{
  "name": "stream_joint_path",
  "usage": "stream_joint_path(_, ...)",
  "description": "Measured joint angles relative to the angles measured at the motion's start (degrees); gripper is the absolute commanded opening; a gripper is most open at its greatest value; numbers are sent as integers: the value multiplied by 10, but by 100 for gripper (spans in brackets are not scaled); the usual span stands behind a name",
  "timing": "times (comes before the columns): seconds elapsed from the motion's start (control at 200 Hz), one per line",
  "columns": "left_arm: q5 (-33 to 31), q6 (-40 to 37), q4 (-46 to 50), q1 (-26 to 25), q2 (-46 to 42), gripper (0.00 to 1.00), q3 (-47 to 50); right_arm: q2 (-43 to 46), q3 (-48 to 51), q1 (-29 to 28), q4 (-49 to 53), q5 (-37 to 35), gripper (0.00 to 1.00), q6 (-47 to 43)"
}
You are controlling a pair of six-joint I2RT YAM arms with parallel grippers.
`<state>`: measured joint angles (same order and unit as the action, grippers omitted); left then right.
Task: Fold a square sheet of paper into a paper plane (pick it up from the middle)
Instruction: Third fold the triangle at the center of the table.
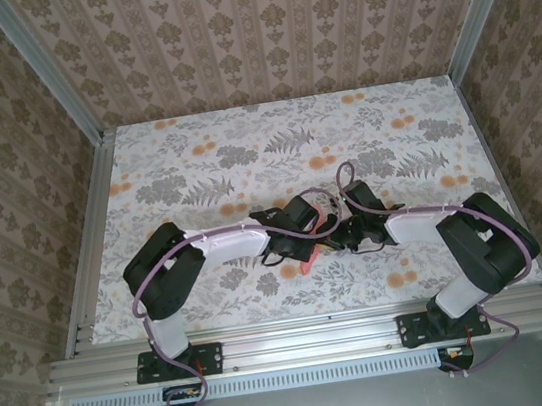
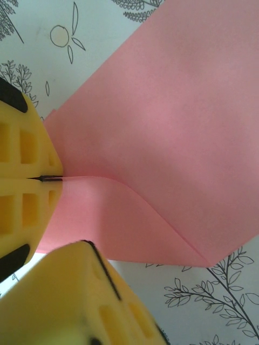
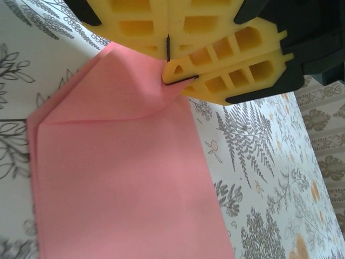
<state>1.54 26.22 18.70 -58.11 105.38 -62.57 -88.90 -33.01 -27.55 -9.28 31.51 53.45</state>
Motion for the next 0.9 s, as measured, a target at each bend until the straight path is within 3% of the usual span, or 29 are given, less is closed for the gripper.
stream_joint_path(0.255, 0, 2, 1, 0, 0, 1, 0, -44, 8, -15, -28, -7, 6, 21)
stream_joint_path(0.9, -1, 4, 1, 0, 0, 1, 1, -12, 26, -30, -47, -14, 6, 45)
